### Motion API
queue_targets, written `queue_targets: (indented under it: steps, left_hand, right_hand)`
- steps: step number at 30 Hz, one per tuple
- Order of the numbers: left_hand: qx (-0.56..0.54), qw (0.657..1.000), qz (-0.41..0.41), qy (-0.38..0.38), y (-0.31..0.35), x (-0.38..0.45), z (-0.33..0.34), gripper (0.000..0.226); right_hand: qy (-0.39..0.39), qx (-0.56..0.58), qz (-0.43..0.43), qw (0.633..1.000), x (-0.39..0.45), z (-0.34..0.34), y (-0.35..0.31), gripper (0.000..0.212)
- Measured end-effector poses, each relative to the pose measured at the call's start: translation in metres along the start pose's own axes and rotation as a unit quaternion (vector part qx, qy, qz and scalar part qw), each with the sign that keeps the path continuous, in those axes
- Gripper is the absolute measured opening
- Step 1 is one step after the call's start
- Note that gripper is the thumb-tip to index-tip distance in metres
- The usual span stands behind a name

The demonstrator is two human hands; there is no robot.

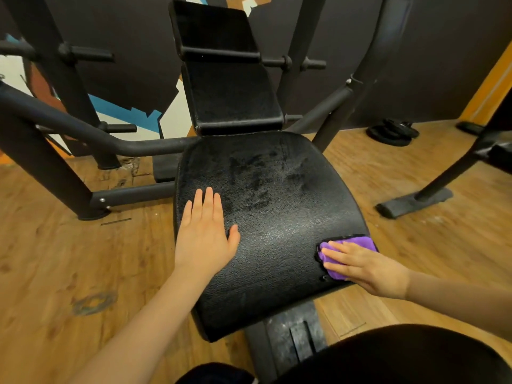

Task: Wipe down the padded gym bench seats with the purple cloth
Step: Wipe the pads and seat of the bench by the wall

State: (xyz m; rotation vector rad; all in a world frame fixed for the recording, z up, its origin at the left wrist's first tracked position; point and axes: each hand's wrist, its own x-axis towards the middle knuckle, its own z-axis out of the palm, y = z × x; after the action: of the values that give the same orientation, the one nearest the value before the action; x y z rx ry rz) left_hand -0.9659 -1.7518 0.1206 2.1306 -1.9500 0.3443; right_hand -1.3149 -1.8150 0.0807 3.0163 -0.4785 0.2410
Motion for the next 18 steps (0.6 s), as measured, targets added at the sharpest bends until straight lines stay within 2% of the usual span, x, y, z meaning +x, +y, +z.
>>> queue_targets:
  steps: [5,9,14,18]
  left_hand:
    - [0.005,1.000,0.000,-0.001,0.000,0.001,0.002,0.074]
    - [0.007,1.000,-0.004,0.013,0.000,0.002,0.001,0.078]
    - [-0.002,1.000,-0.008,0.002,0.000,0.001,-0.001,0.078]
    - [0.005,1.000,-0.006,-0.006,0.000,0.002,-0.001,0.079]
  right_hand:
    - [-0.022,-0.028,-0.013,0.999,-0.003,0.001,0.001,0.041]
    - [-0.056,-0.056,-0.073,0.994,0.001,-0.001,0.003,0.042]
    - [-0.071,-0.077,-0.105,0.989,0.019,-0.016,0.014,0.041]
    - [-0.042,-0.020,-0.061,0.997,0.066,-0.028,0.030,0.040]
